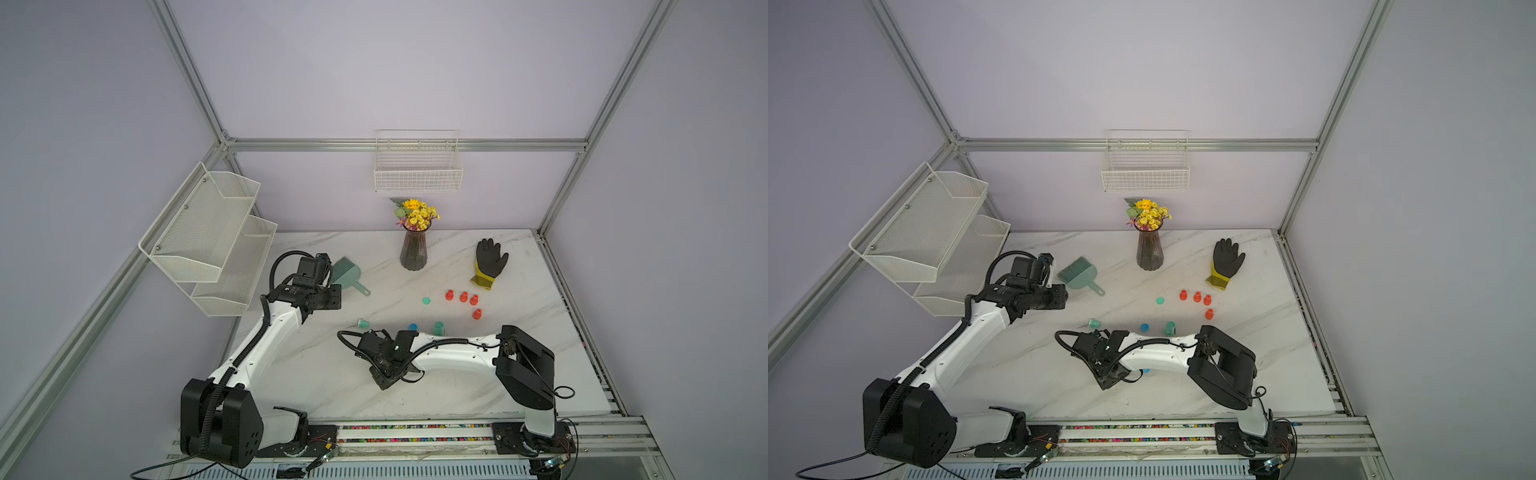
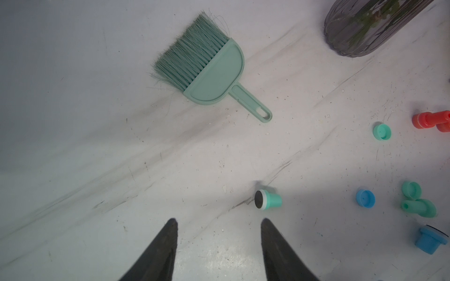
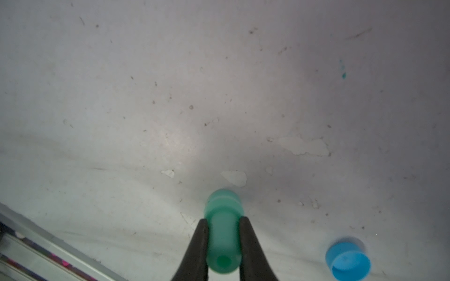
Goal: Close the stamp cap
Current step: Close the cover of the stamp, then place the stamp at the center of the board.
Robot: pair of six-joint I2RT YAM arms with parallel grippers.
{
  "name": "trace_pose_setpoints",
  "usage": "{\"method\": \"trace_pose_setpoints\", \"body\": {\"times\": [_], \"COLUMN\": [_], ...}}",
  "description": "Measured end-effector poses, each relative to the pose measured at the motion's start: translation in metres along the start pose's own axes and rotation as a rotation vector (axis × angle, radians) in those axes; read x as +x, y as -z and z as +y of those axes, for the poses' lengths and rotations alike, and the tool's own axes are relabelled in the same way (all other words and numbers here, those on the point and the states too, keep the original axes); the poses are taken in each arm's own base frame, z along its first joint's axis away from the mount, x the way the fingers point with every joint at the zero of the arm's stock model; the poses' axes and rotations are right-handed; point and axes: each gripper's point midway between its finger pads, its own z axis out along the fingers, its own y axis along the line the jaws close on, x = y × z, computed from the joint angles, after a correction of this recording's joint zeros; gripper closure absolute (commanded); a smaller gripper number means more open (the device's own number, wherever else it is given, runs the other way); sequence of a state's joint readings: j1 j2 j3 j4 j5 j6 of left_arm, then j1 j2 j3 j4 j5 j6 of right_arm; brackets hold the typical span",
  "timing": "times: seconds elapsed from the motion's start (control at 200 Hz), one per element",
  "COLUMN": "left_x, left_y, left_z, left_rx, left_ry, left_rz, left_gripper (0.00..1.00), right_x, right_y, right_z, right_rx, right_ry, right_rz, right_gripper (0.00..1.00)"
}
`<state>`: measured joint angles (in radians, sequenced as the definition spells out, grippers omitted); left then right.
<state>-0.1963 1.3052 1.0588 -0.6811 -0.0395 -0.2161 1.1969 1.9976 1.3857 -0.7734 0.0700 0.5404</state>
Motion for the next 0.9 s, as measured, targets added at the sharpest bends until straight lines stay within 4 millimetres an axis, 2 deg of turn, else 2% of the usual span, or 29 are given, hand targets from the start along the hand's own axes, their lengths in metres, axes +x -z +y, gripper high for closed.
{"method": "trace_pose_setpoints", "body": {"times": [0.405, 0.595, 0.815, 0.9], "left_x": [0.000, 0.000, 0.000, 0.001], "left_y": [0.000, 0.000, 0.000, 0.000], "left_z": [0.001, 0.002, 0.007, 0.007], "left_rx": [-0.004, -0.012, -0.029, -0.031], "left_ry": [0.000, 0.001, 0.005, 0.004], "left_rz": [0.001, 0.000, 0.001, 0.004], "left_gripper": [0.45, 0.45, 0.44, 0.44], "right_x": [0.000, -0.015, -0.026, -0.030], "right_y": [0.001, 0.014, 0.020, 0.030], "right_z": [0.001, 0.001, -0.021, -0.033], "right_rx": [0.025, -0.022, -0.037, -0.041], "right_ry": [0.025, -0.007, -0.082, -0.121], "right_rz": [0.045, 0.016, 0.022, 0.005], "right_gripper": [1.00, 1.00, 1.00, 1.00]}}
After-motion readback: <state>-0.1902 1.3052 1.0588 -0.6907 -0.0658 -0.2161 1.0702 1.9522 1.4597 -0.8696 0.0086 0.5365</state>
